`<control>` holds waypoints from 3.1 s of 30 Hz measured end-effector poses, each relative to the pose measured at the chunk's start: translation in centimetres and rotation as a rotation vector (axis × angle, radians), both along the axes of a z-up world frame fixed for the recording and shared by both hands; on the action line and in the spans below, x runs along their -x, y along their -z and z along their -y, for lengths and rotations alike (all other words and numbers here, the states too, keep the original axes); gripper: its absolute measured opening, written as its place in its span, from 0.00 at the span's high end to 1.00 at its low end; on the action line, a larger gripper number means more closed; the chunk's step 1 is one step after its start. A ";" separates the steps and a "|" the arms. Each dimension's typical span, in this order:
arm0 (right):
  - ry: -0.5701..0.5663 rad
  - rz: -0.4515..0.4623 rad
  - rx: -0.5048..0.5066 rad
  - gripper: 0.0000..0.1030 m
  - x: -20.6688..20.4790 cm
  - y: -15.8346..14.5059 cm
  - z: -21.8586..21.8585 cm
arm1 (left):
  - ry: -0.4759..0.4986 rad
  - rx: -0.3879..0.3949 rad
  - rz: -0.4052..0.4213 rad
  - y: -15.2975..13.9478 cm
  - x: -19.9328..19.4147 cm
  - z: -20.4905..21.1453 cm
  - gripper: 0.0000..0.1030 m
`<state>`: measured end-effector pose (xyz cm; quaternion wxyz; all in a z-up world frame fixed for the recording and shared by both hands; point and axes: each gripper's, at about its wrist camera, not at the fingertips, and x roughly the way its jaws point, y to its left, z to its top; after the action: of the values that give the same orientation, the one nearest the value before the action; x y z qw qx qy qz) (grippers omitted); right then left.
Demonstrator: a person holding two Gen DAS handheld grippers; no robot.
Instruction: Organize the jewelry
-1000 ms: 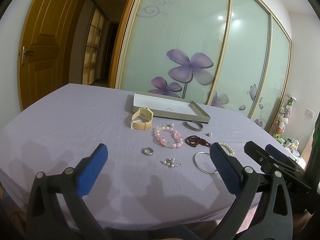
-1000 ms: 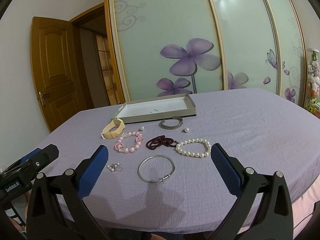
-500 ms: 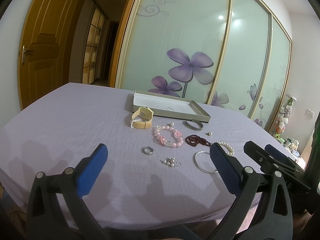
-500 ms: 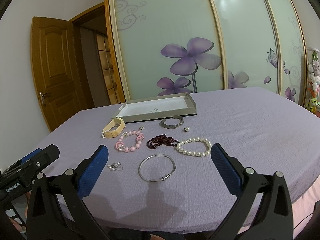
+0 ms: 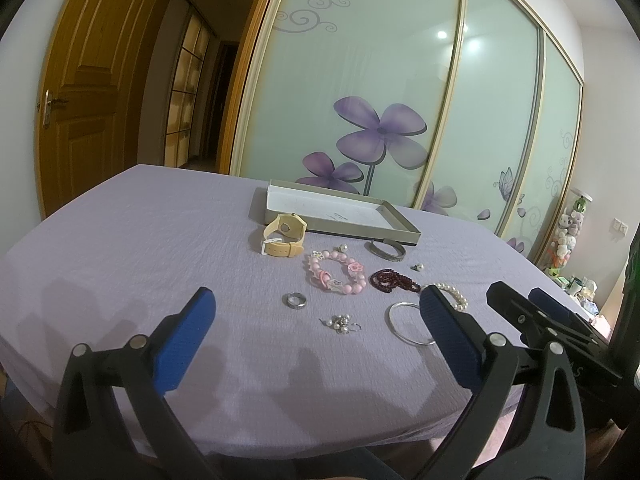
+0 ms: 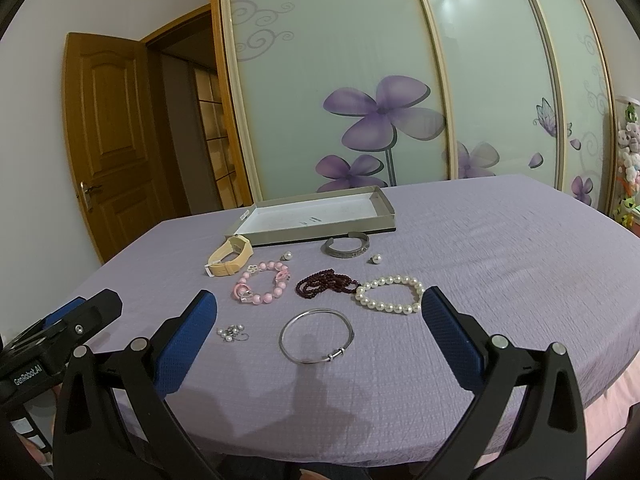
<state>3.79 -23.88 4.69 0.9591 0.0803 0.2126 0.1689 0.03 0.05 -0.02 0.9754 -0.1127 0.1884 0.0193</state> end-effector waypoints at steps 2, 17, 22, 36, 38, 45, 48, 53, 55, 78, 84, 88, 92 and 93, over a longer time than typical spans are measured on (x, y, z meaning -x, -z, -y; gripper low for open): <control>0.000 0.000 0.000 0.01 0.0 0.0 0.0 | 0.000 0.001 0.001 0.0 0.0 0.0 0.02; 0.000 0.004 0.001 0.01 0.2 0.0 -0.1 | -0.003 0.003 0.005 0.1 0.2 0.0 0.02; 0.000 0.003 0.001 0.01 0.3 -0.1 -0.3 | -0.004 0.004 0.003 0.1 0.2 0.0 0.02; 0.033 -0.054 0.000 0.01 -1.4 1.0 0.7 | -0.011 0.019 -0.063 0.8 -1.1 -0.8 0.02; 0.042 -0.076 0.004 0.01 -2.1 1.6 0.9 | -0.005 0.032 -0.090 1.3 -1.5 -1.0 0.02; 0.091 -0.157 0.046 0.01 -5.1 2.9 2.1 | 0.012 0.066 -0.179 3.1 -3.4 -1.8 0.02; 0.094 -0.203 0.066 0.03 -7.0 3.4 2.7 | 0.006 0.067 -0.229 3.7 -4.4 -2.1 0.02; 0.094 -0.265 0.112 0.16 -9.5 4.1 3.0 | -0.008 0.063 -0.285 4.6 -6.3 -2.9 0.02; 0.081 -0.301 0.122 0.19 -10.6 4.7 2.9 | -0.015 0.054 -0.296 4.8 -6.8 -3.1 0.02; 0.051 -0.418 0.167 0.90 -14.2 6.2 2.9 | 0.010 -0.007 -0.429 5.5 -12.5 -3.0 0.29; 0.029 -0.407 0.152 0.90 -14.3 5.8 2.7 | 0.023 -0.039 -0.444 5.5 -13.6 -2.1 0.42; 0.017 -0.401 0.144 0.90 -14.1 5.6 2.5 | 0.035 -0.059 -0.451 5.4 -14.0 -1.4 0.50; 0.013 -0.397 0.133 0.90 -14.1 5.5 2.5 | 0.032 -0.087 -0.452 5.5 -14.4 -0.7 0.74; 0.013 -0.395 0.130 0.90 -14.0 5.4 2.6 | 0.026 -0.094 -0.453 5.5 -14.4 -0.7 0.79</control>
<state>17.81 -26.48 -0.70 0.9030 0.0514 0.4064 0.1299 14.48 0.72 -5.55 0.9125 -0.0574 0.4030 0.0402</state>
